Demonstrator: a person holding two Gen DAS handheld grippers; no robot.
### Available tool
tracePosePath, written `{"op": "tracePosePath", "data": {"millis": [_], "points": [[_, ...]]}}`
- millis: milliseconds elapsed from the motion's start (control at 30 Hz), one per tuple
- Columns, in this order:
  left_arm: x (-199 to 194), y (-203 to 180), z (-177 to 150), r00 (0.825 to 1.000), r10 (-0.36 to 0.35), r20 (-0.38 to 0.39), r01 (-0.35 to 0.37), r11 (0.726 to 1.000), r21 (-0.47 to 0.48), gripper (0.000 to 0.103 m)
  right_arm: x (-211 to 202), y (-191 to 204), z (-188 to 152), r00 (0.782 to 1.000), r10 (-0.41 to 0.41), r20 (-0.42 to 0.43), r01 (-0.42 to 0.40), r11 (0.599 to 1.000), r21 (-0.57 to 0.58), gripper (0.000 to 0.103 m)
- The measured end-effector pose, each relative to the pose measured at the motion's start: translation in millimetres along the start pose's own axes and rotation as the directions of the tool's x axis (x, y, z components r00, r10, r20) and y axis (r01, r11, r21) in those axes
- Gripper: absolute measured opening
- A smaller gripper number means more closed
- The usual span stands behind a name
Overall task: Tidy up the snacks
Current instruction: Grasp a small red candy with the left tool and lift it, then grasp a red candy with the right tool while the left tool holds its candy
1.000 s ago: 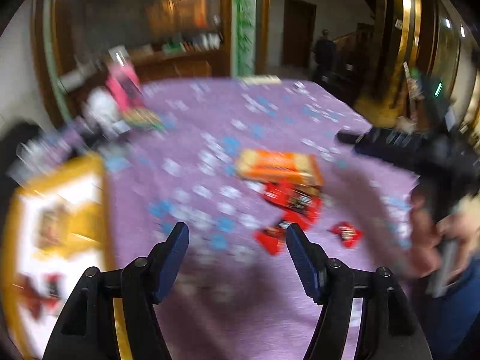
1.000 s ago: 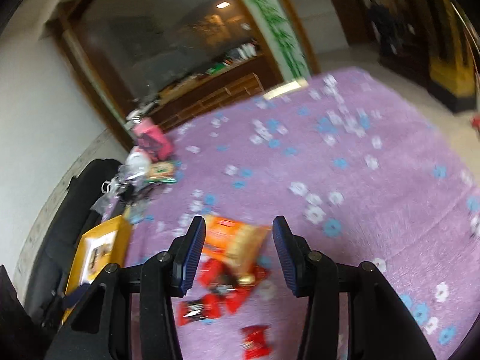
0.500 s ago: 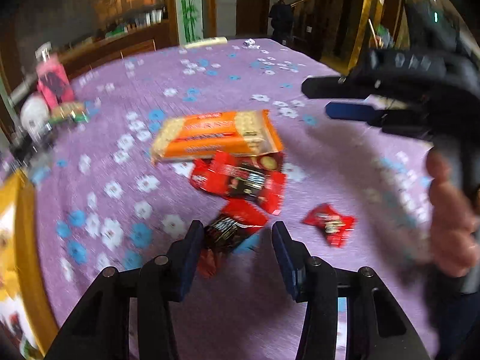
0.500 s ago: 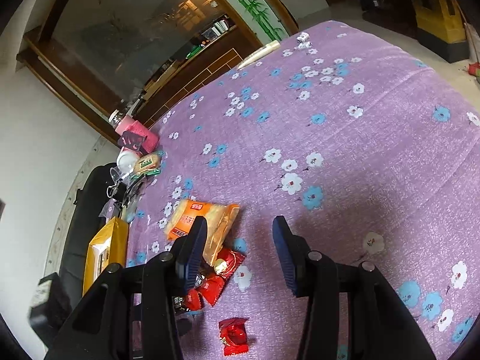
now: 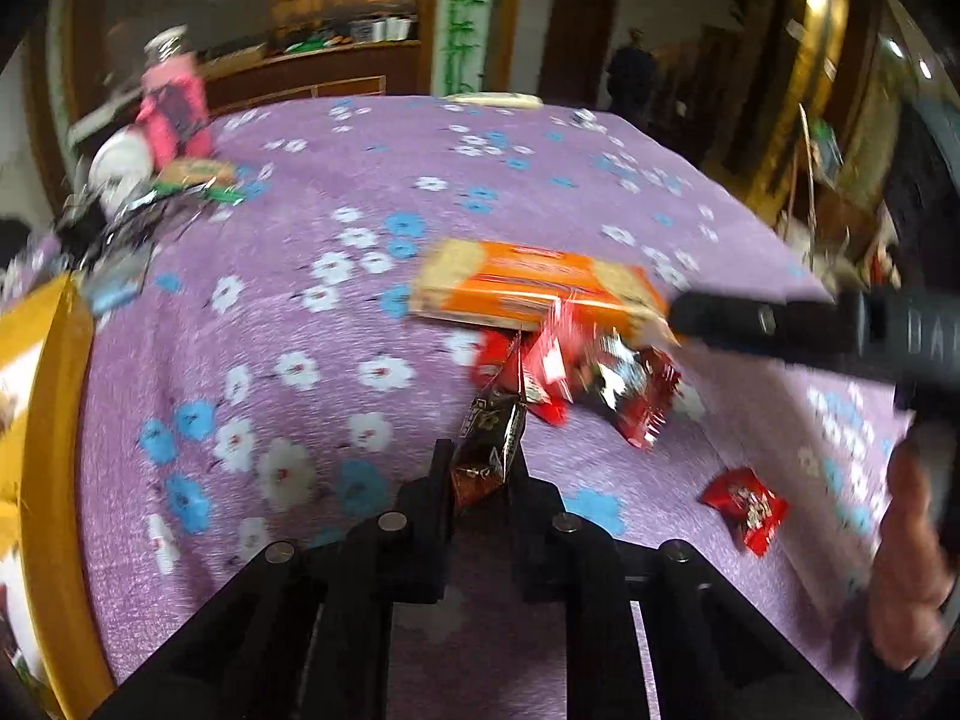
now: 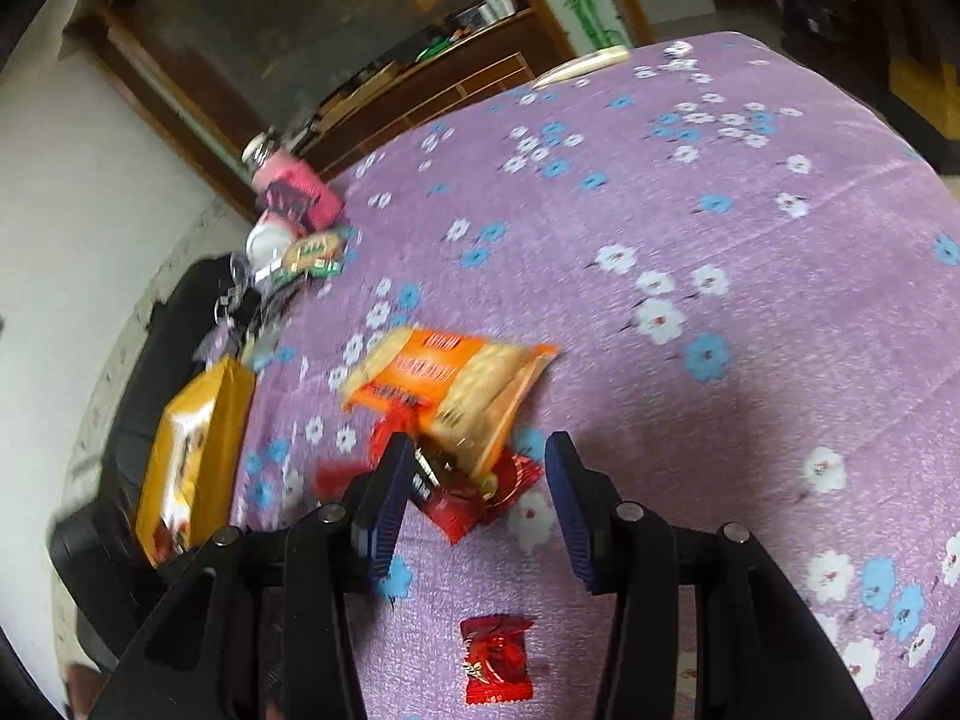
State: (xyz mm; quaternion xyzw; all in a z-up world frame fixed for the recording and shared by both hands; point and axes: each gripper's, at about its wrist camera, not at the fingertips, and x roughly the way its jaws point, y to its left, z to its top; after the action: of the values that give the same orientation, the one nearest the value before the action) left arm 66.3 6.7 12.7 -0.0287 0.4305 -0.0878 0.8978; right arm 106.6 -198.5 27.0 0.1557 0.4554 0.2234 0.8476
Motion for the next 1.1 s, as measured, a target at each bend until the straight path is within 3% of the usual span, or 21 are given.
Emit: {"op": "tracePosePath", "data": {"millis": [267, 433, 567, 667, 767, 800, 967, 1100], "points": [[-11, 28, 6, 0.998, 0.028, 0.061, -0.021, 0.993, -0.117, 0.013, 14, 28, -8, 0.997, -0.073, -0.008, 0.071, 0.987, -0.145, 0.043], [-27, 34, 8, 0.982, 0.110, 0.152, -0.089, 0.986, -0.141, 0.014, 18, 44, -14, 0.999, -0.039, -0.025, 0.034, 0.981, -0.193, 0.043], [-31, 42, 12, 0.977, 0.129, 0.172, -0.099, 0.980, -0.172, 0.014, 32, 59, -23, 0.994, -0.097, -0.050, 0.080, 0.959, -0.272, 0.043], [-33, 46, 13, 0.973, 0.141, 0.183, -0.107, 0.977, -0.186, 0.014, 37, 74, -34, 0.991, -0.069, -0.118, 0.025, 0.939, -0.342, 0.043], [-35, 50, 14, 0.969, 0.154, 0.192, -0.115, 0.973, -0.201, 0.014, 27, 89, -47, 0.979, 0.058, -0.197, -0.134, 0.907, -0.399, 0.043], [-35, 52, 14, 0.968, 0.158, 0.194, -0.117, 0.971, -0.206, 0.014, 23, 94, -49, 0.981, 0.062, -0.181, -0.135, 0.896, -0.424, 0.043], [-38, 57, 15, 0.961, 0.187, 0.204, -0.139, 0.964, -0.227, 0.014, 24, 91, -45, 0.997, -0.044, -0.068, 0.010, 0.897, -0.442, 0.043], [-41, 57, 15, 0.957, 0.197, 0.214, -0.146, 0.962, -0.232, 0.014, 45, 96, -45, 0.990, -0.134, -0.054, 0.095, 0.886, -0.454, 0.040]]}}
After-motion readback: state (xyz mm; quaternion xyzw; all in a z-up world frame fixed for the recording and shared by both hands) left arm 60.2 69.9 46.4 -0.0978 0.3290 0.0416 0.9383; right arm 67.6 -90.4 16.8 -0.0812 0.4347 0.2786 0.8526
